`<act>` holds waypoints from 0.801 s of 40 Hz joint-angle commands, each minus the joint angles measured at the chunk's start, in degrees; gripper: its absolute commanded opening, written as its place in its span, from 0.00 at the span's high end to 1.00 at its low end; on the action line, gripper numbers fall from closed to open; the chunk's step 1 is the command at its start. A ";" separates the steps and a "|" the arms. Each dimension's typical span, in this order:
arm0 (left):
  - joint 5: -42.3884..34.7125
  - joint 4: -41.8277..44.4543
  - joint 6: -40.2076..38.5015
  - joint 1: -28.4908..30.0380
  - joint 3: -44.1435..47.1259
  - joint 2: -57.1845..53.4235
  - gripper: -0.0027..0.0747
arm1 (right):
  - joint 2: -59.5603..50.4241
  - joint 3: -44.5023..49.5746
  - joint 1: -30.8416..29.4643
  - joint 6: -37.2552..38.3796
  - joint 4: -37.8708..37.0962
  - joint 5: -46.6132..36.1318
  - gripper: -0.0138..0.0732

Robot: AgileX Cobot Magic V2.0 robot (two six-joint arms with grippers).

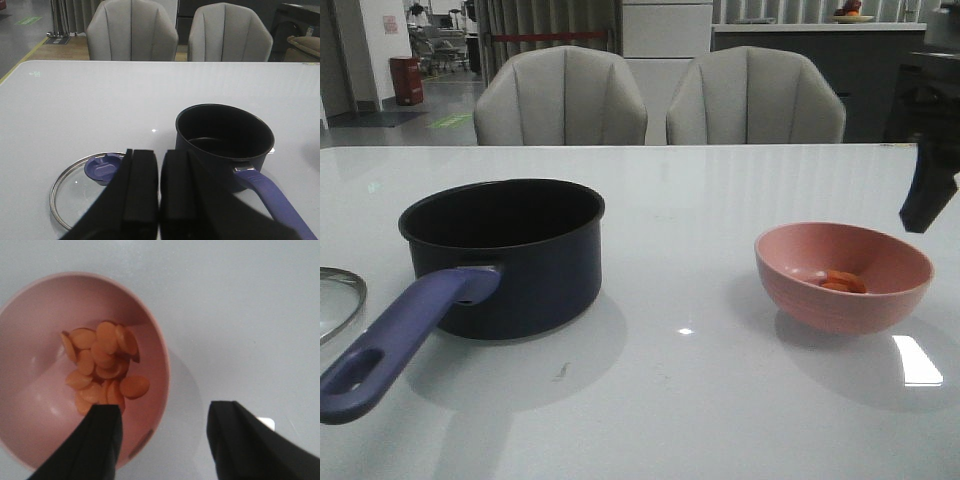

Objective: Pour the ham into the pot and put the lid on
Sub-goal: 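Lower the right gripper to the pink bowl rim and grasp it, then lift the pink bowl and carry it over the pot with the right gripper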

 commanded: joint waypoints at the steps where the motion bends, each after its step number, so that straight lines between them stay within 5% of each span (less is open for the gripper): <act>1: -4.43 0.01 0.25 -0.42 -1.44 -0.89 0.82 | 2.34 -4.58 -0.37 -0.80 0.60 0.00 0.28; 11: -4.43 0.01 0.25 -0.42 -1.44 -0.89 0.82 | 9.77 -9.85 -0.37 -0.80 0.92 -0.52 0.31; 21: -4.43 0.01 0.25 -0.42 -1.44 -0.89 0.82 | 13.99 -12.06 -0.37 -0.80 2.84 -0.41 0.70; 32: -4.43 0.01 0.25 -0.42 -1.44 -0.89 0.82 | 14.27 -12.33 -0.37 -0.74 3.70 -1.77 0.68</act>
